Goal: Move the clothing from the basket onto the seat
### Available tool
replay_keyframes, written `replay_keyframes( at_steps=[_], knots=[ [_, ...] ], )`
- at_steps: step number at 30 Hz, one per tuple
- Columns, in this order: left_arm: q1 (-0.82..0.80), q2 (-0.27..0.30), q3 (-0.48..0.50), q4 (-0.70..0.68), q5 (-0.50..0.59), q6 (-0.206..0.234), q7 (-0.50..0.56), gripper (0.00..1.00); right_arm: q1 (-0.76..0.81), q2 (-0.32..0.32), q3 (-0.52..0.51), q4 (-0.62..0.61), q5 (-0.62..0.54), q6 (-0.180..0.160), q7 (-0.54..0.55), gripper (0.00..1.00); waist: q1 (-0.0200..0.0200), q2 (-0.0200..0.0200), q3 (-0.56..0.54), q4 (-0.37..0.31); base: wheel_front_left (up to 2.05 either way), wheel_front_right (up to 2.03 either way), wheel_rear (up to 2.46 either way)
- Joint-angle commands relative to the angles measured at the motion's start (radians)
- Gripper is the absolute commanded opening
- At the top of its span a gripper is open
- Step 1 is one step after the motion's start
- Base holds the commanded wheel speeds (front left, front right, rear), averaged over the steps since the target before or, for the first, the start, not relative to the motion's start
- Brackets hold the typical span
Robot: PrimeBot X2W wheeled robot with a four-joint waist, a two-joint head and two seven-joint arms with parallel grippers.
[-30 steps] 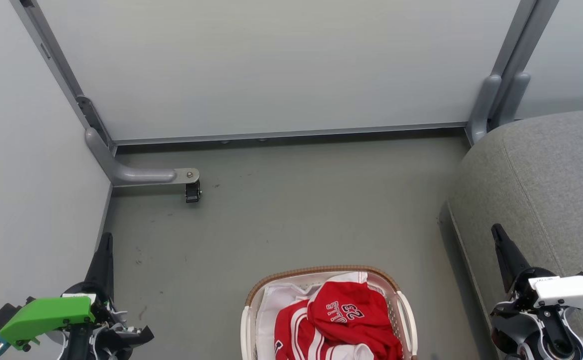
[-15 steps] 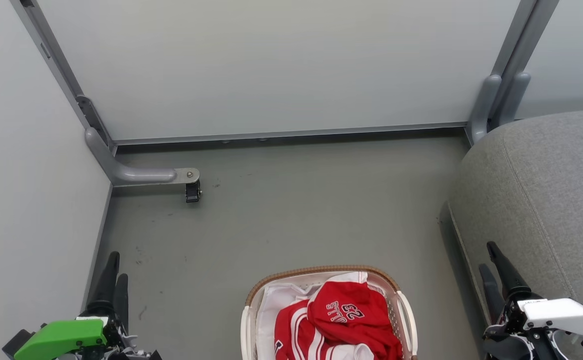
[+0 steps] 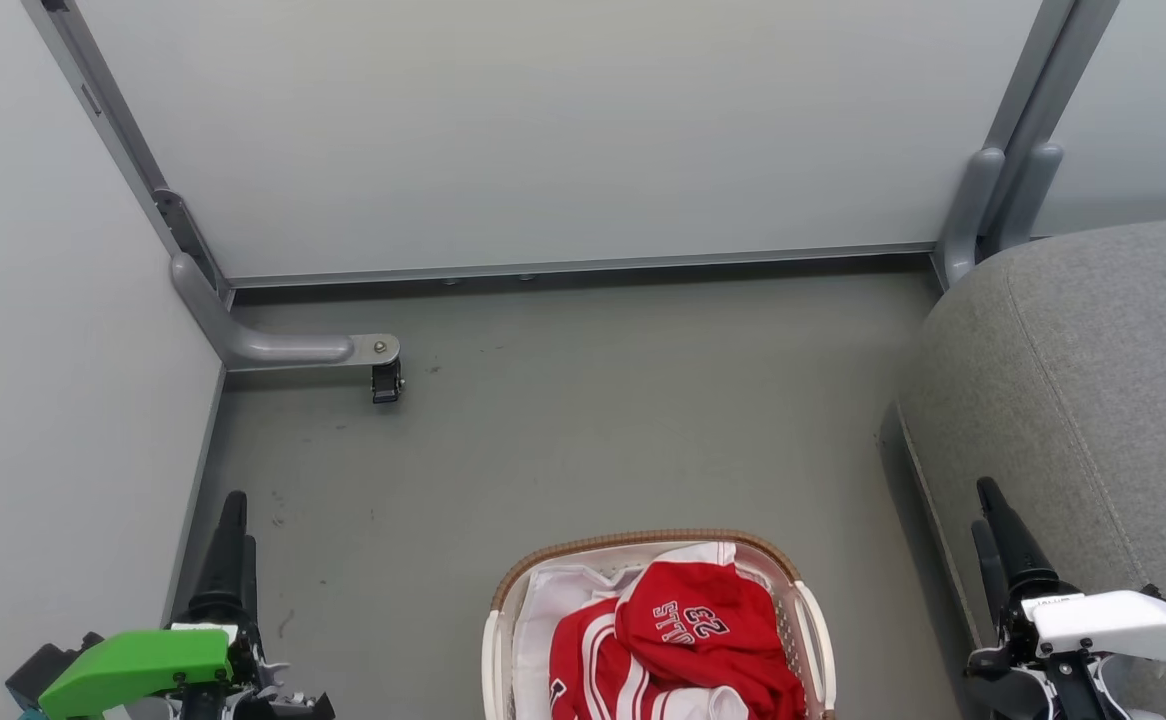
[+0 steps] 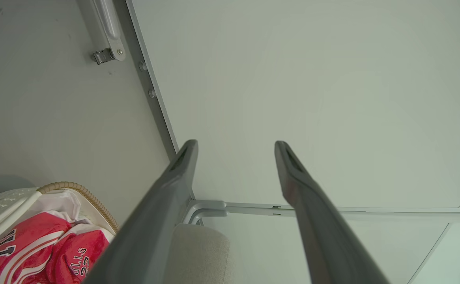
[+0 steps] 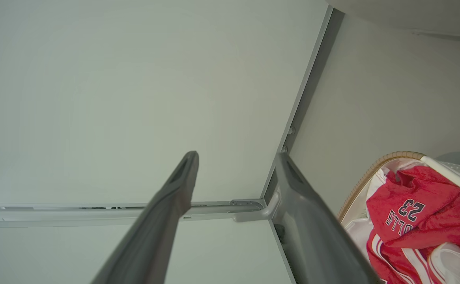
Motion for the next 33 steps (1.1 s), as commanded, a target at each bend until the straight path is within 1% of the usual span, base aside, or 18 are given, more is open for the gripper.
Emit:
replay_keyframes(
  at_steps=[1,12,17,20,33],
  knots=[
    [-0.011,0.005,-0.002,-0.022,0.033,-0.002,-0.011,1.0,-0.022,-0.009,-0.005,-0.027,-0.038,0.001,-0.012,1.0,0.0,0.0013,0.0,0.0,0.0,0.0,0.0],
    [-0.024,0.007,-0.011,-0.077,0.26,0.001,-0.056,1.0,-0.027,-0.011,0.0,-0.082,-0.24,0.001,-0.057,1.0,0.0,0.0021,0.007,0.002,0.0,0.0,0.0],
    [-0.021,0.008,-0.028,-0.105,0.386,0.013,-0.075,1.0,-0.025,-0.013,0.013,-0.112,-0.371,0.001,-0.076,1.0,0.0,0.0025,0.009,0.003,0.0,0.0,0.0],
    [-0.016,0.008,-0.036,-0.117,0.44,0.024,-0.086,1.0,-0.023,-0.013,0.028,-0.124,-0.456,0.001,-0.087,1.0,0.0,0.0027,0.01,0.004,0.0,0.0,0.0],
    [0.013,0.01,-0.082,-0.124,0.712,0.05,-0.129,1.0,-0.014,-0.015,0.055,-0.083,-0.663,0.001,-0.13,1.0,0.0,0.0037,0.014,0.008,0.0,0.0,0.0]
  ],
)
